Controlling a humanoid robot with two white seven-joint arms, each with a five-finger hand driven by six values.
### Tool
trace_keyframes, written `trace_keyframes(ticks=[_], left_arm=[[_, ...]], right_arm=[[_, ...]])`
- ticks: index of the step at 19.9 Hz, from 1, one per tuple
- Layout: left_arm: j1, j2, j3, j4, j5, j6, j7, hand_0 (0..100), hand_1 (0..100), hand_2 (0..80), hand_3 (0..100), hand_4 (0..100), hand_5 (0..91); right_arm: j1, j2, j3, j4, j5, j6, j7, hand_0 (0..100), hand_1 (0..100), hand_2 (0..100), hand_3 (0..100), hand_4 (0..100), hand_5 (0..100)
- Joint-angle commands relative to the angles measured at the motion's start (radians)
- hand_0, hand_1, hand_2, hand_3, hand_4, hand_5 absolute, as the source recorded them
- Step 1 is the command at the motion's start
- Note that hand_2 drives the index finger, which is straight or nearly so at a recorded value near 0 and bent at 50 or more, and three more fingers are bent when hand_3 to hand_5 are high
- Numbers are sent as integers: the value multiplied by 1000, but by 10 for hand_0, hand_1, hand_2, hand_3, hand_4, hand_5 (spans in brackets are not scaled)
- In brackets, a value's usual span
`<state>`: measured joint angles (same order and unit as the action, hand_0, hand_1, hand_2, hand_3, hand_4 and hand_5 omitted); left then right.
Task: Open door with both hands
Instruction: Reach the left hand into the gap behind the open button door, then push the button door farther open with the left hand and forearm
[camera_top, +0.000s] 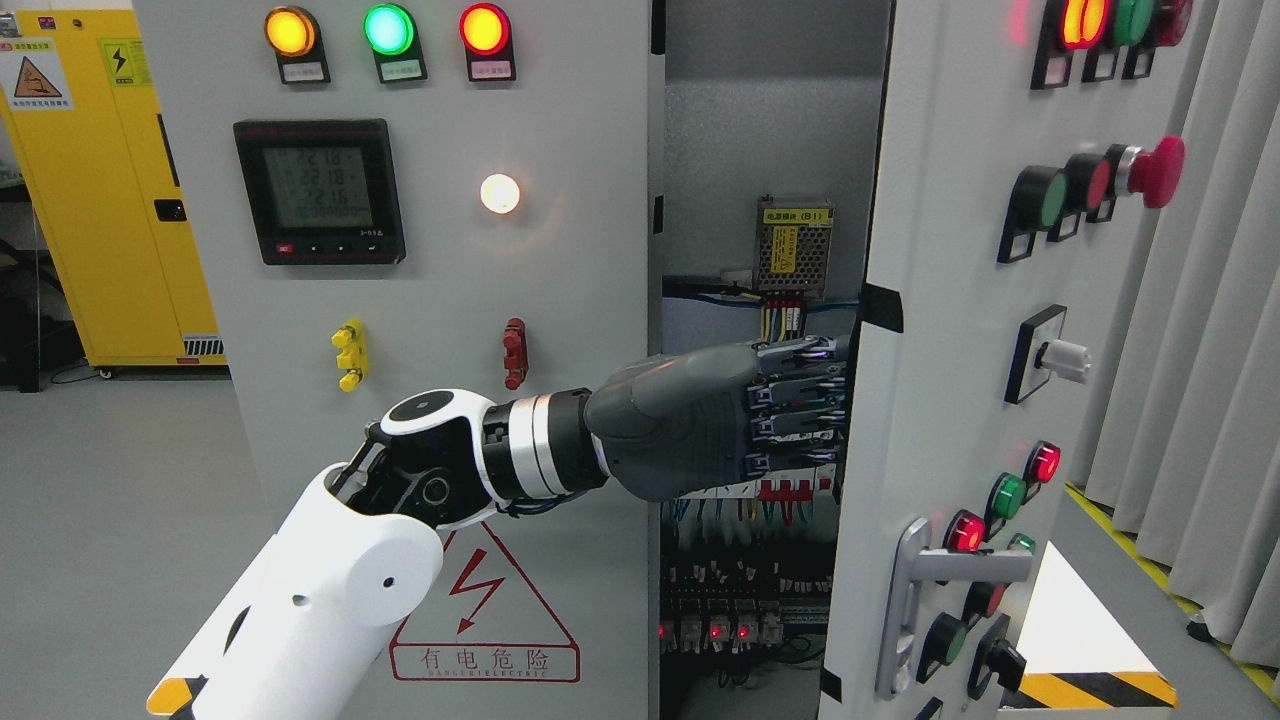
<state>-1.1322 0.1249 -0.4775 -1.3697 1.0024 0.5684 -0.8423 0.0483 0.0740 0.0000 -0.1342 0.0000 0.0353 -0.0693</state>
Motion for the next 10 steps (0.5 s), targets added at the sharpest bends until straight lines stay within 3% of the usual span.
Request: trace_keyframes(ticks=[1,10], left_arm=[[-6,-91,-21,20,-25,1,0,120,556,0,0,0,0],[-11,-140,-21,-15,-25,1,0,120,556,0,0,0,0]], right_arm=[[1,-2,-25,1,-22,0,0,0,500,40,0,0,0],[1,-2,-26,1,-22,0,0,0,500,40,0,0,0]])
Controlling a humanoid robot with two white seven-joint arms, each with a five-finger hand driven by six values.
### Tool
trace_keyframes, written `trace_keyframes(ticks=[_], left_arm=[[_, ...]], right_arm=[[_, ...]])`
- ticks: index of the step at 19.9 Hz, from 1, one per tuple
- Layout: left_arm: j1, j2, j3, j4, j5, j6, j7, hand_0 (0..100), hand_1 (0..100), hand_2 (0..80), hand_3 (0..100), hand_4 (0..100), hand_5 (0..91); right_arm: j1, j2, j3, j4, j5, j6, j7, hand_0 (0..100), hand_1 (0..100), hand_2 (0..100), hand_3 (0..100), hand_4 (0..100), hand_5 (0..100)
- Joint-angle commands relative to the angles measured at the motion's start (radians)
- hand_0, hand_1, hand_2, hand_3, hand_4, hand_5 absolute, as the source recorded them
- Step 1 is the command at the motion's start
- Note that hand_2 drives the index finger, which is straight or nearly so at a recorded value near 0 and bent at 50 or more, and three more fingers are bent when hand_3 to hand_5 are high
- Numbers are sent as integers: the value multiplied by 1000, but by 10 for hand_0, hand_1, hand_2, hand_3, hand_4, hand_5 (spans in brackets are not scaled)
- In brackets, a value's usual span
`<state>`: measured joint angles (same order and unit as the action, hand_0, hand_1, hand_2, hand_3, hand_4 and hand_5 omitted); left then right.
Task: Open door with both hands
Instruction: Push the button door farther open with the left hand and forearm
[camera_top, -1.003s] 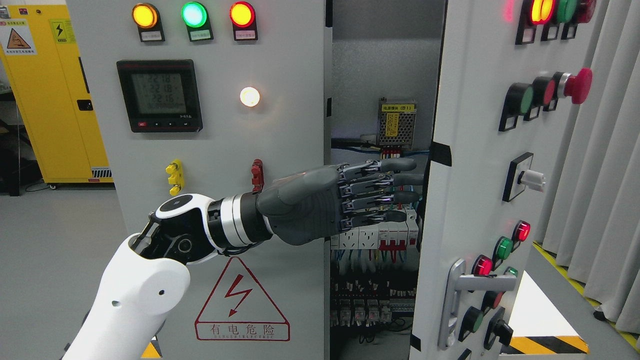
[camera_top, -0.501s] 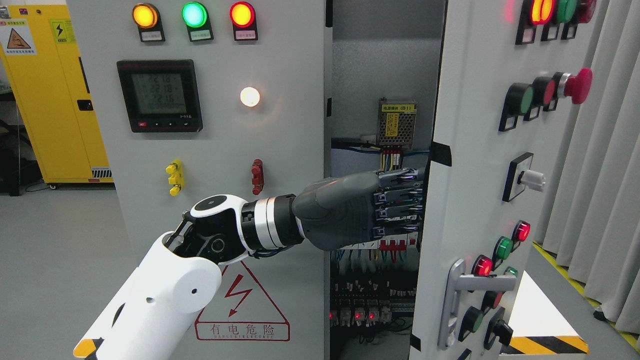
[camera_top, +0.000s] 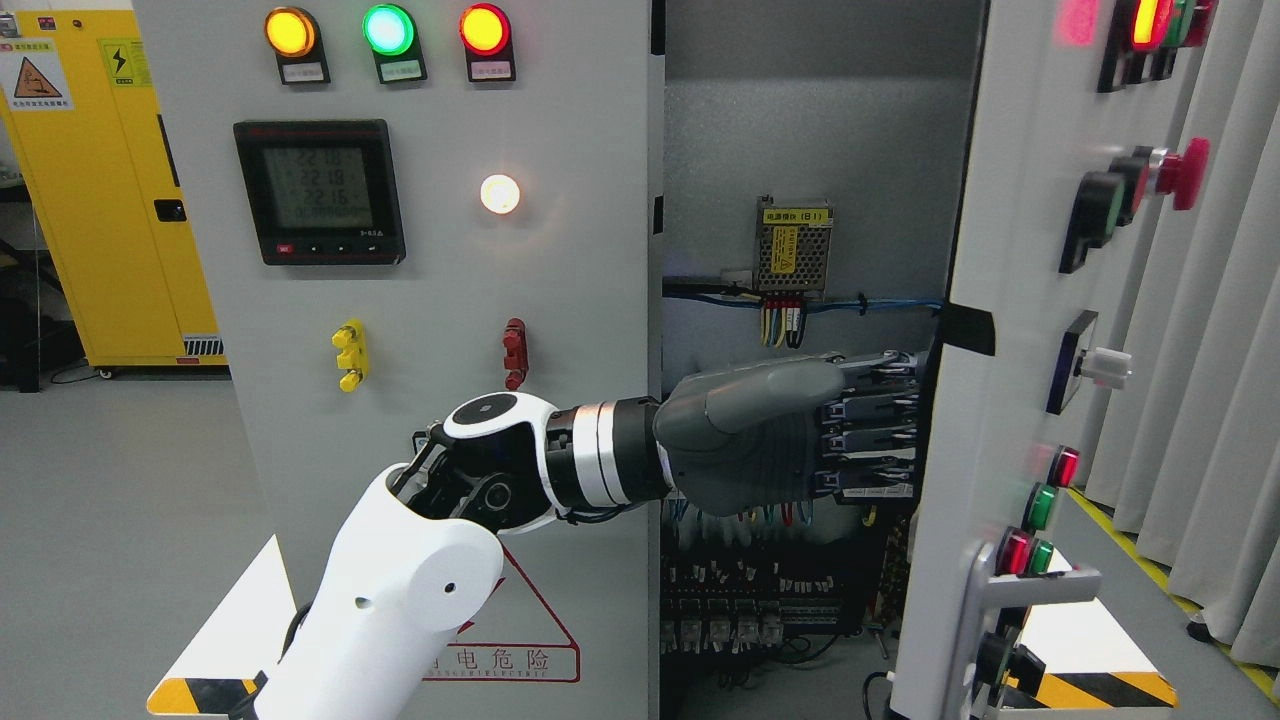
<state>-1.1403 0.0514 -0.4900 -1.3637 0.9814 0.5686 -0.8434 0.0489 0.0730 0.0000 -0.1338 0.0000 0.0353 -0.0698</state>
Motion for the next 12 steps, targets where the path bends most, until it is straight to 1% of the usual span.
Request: trace_keyframes(ticks=[1,6,10,12], left_arm=[[-4,-74,-9,-32,-4,0,1,120,556,0,0,0,0],[-10,-119,-9,-52,-4,2,6,120,556,0,0,0,0],[-10,-160,-12,-67,-9,14,43,120,556,0,0,0,0],[-10,-183,-24,-67,-27,14,61,120,556,0,0,0,0]], right_arm=[[0,-1,-25,0,-22,0,1,0,500,40,0,0,0],[0,-1,-26,0,-22,0,1,0,500,40,0,0,0],[0,-1,-26,0,-22,0,1,0,500,40,0,0,0],[0,-1,-26,0,-22,0,1,0,500,40,0,0,0]])
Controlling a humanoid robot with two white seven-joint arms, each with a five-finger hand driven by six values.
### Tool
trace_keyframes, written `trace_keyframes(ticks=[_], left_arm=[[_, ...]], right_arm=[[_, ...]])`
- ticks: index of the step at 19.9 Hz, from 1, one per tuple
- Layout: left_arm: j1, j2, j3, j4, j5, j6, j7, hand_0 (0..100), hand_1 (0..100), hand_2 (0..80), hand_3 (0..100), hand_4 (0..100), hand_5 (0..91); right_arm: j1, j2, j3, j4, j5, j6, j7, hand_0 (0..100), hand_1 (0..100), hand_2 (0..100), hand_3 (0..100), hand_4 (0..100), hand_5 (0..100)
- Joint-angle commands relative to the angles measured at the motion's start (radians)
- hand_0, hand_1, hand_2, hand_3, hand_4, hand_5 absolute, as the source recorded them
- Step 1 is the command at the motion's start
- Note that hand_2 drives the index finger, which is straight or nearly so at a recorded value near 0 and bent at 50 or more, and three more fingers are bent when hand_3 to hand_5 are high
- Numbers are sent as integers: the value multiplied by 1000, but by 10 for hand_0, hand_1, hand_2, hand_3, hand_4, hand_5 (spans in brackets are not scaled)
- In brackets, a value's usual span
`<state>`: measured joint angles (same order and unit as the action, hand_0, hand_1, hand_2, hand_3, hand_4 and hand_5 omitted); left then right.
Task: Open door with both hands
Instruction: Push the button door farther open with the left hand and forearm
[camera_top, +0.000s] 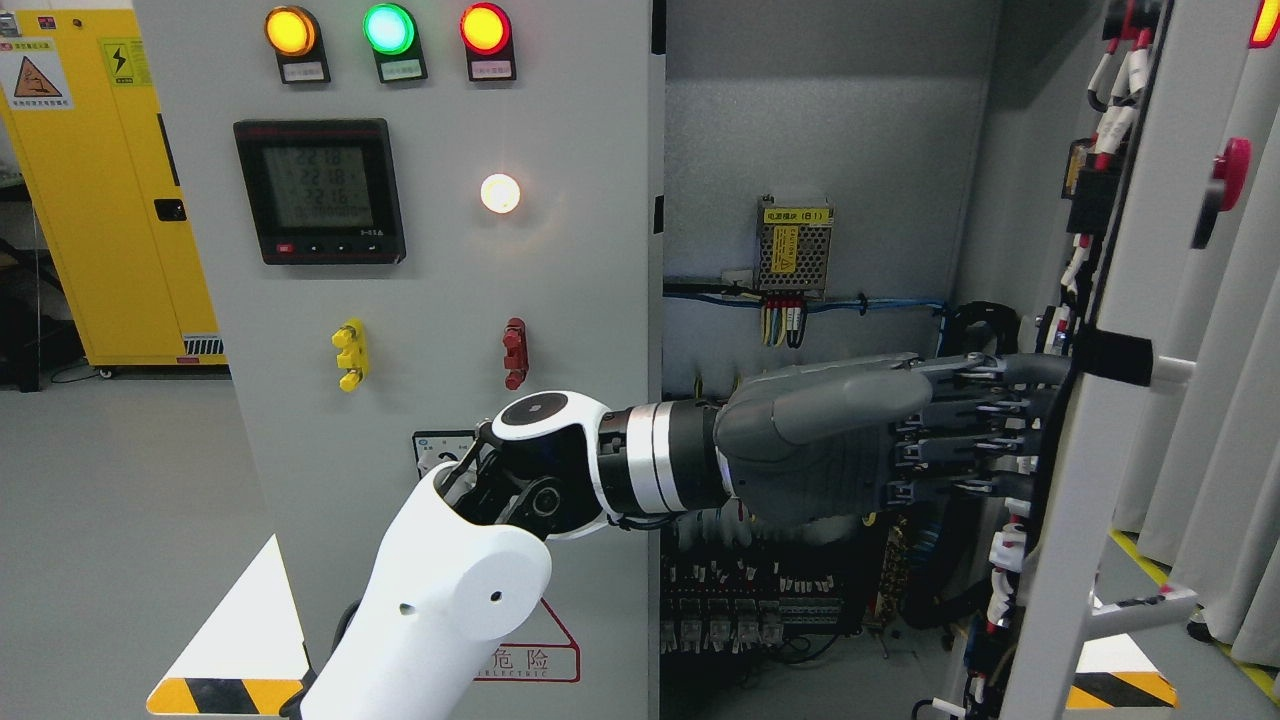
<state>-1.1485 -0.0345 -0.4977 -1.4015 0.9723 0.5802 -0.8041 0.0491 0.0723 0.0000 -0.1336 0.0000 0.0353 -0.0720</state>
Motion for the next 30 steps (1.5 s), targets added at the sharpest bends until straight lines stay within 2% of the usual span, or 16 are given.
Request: trace_keyframes(ticks=[1,3,10,17,22,30], left_arm=[[0,-113,-18,-34,-35,3,26,120,556,0,0,0,0],[9,-139,-25,-56,-61,3,37,120,556,0,0,0,0],[12,-153,-74,-82,-63,-3,125,120,556,0,0,0,0],[12,-153,-131,-82,-55,-20,250,120,556,0,0,0,0],[-19,-153,-202,-77,-52,-60,253,120,556,0,0,0,0],[-36,-153,-249,-73,-50,-120,263,120,556,0,0,0,0]], right_arm=[[0,0,-26,0,-21,0,3,0,500,40,0,0,0],[0,0,-25,0,-21,0,3,0,500,40,0,0,0],[0,0,-26,0,-21,0,3,0,500,40,0,0,0],[0,0,-26,0,-21,0,3,0,500,40,0,0,0],[0,0,-26,0,-21,0,3,0,500,40,0,0,0],[0,-2,-26,0,-21,0,3,0,500,40,0,0,0]])
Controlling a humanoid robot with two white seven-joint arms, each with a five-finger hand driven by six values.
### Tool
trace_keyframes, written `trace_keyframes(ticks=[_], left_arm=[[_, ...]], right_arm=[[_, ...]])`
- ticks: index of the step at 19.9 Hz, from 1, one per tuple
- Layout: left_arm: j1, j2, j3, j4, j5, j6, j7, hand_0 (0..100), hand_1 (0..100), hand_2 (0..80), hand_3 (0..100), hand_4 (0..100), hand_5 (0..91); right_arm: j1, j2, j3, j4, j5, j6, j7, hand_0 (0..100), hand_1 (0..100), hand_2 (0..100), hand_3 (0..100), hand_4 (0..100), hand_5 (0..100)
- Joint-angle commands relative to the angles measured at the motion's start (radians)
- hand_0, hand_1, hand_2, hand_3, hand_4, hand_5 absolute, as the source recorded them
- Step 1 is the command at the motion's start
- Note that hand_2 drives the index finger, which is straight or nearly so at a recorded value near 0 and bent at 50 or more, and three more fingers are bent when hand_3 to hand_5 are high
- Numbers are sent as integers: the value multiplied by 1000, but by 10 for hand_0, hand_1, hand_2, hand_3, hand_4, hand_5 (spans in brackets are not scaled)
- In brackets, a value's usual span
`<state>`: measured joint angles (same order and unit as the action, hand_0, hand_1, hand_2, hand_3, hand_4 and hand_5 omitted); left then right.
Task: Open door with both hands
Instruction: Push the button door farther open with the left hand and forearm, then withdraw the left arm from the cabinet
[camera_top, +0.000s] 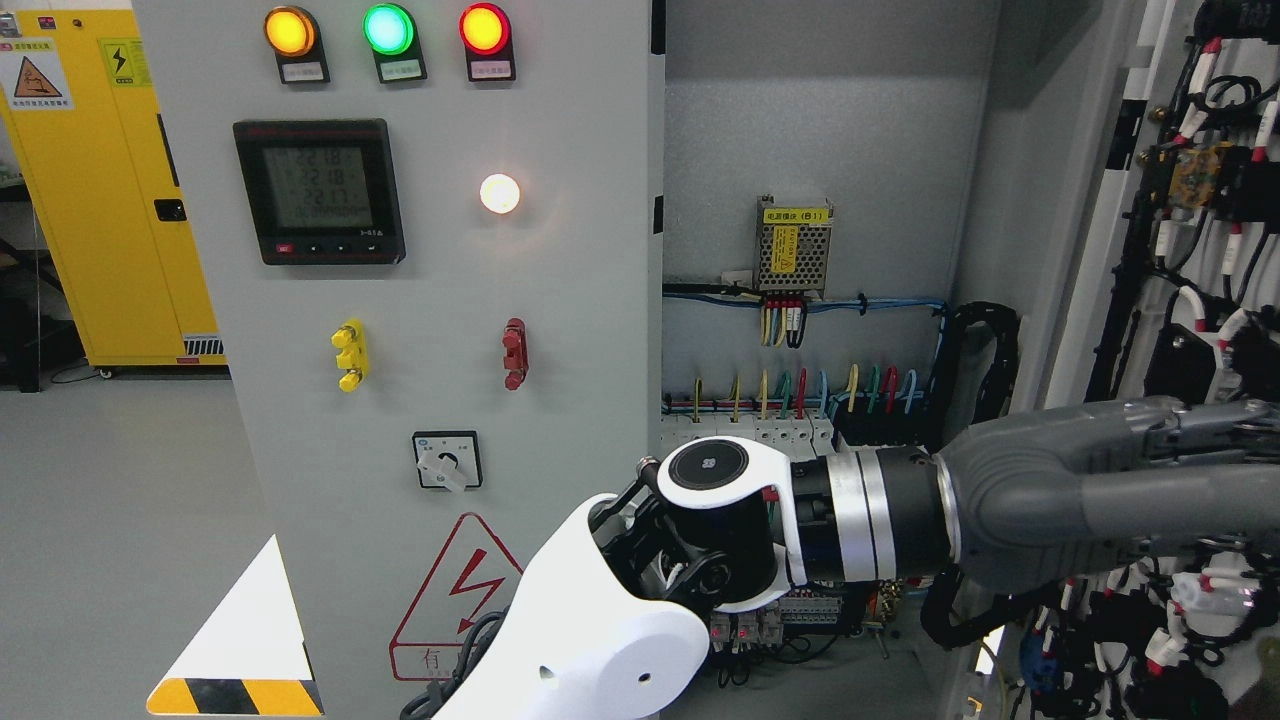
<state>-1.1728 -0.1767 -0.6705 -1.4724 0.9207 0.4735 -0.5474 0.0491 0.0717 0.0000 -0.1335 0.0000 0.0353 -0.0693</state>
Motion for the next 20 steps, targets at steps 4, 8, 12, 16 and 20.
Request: trace_keyframes(ticks=[4,8,12,16,20], left_arm=[[-8,-10,-78,-2,0,-18,32,120,556,0,0,0,0],[10,-7,-45,1,-14,-19,38,120,556,0,0,0,0],[62,-6,104,-3,-65,-1,32,120,556,0,0,0,0],[77,23,221,-5,-57,48,-2,120,556,0,0,0,0],[174,141,236,-43,-54,40,-159,120,556,0,0,0,0]], right_arm=[[0,0,-26,0,-22,0,0,0,500,40,0,0,0],[0,0,-26,0,-22,0,0,0,500,40,0,0,0],[0,0,-26,0,-22,0,0,0,500,40,0,0,0],[0,0,-26,0,-22,0,0,0,500,40,0,0,0],[0,2,-26,0,-22,0,0,0,500,40,0,0,0]])
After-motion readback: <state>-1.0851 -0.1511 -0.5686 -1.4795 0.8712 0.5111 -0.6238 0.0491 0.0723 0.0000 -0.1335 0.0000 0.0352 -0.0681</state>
